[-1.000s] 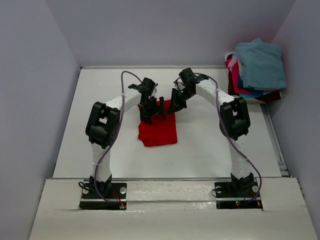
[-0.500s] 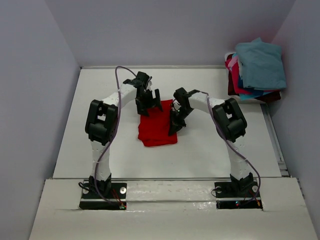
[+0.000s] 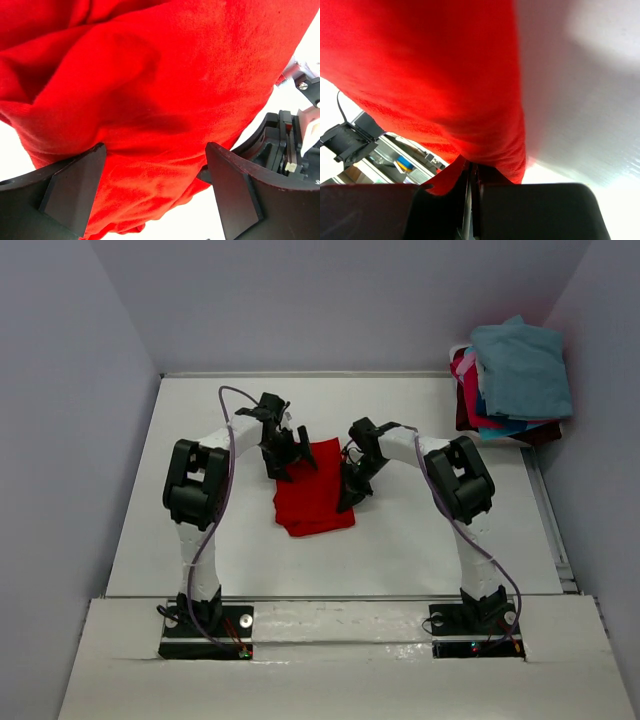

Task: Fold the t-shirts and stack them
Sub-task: Fold the tshirt

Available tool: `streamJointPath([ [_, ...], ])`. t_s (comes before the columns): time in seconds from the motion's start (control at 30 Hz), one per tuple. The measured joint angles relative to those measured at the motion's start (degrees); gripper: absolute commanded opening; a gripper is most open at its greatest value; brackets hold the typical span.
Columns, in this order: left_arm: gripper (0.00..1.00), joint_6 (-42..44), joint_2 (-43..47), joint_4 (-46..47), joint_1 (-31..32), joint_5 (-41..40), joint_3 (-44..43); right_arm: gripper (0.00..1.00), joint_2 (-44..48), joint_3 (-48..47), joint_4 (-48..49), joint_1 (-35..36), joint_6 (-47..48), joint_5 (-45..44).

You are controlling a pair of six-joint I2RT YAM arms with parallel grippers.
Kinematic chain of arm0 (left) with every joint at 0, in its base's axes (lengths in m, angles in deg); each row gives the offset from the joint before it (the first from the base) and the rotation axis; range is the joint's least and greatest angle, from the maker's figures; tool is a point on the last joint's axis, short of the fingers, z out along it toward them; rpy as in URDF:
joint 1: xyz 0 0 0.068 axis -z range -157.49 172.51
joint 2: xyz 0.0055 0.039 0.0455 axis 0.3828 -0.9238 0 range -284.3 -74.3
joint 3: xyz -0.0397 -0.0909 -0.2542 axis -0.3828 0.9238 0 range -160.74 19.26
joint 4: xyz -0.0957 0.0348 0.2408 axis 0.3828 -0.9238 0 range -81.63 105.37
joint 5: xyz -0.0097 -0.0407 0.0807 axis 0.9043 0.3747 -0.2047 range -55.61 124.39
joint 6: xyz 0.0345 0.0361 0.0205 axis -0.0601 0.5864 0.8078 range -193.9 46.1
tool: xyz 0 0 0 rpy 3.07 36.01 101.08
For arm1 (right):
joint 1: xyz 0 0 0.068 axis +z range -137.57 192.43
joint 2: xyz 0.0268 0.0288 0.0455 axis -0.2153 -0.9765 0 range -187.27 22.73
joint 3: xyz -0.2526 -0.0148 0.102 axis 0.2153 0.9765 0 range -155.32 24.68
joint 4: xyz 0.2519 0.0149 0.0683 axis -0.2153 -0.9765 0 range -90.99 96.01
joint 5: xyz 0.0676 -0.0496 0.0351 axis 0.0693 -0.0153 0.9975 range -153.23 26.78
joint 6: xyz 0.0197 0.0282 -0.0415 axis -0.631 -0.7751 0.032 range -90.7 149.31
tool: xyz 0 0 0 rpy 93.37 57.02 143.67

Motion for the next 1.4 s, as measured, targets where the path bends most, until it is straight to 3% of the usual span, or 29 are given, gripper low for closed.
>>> streamJointPath([
  [0.37, 0.96, -0.4, -0.3, -0.5, -3.3, 1.5, -0.2, 0.07, 0.0, 2.7, 2.8, 0.0, -0.1, 2.5],
  [0.93, 0.95, 3.6, -10.5, -7.3, -7.7, -1.8, -18.8, 0.07, 0.9, 4.6, 4.8, 0.0, -0.3, 3.3],
  [1.4, 0.95, 5.3, -10.1, -8.9, -8.6, -3.8, -18.9, 0.07, 0.9, 4.7, 4.9, 0.0, -0.3, 3.3],
])
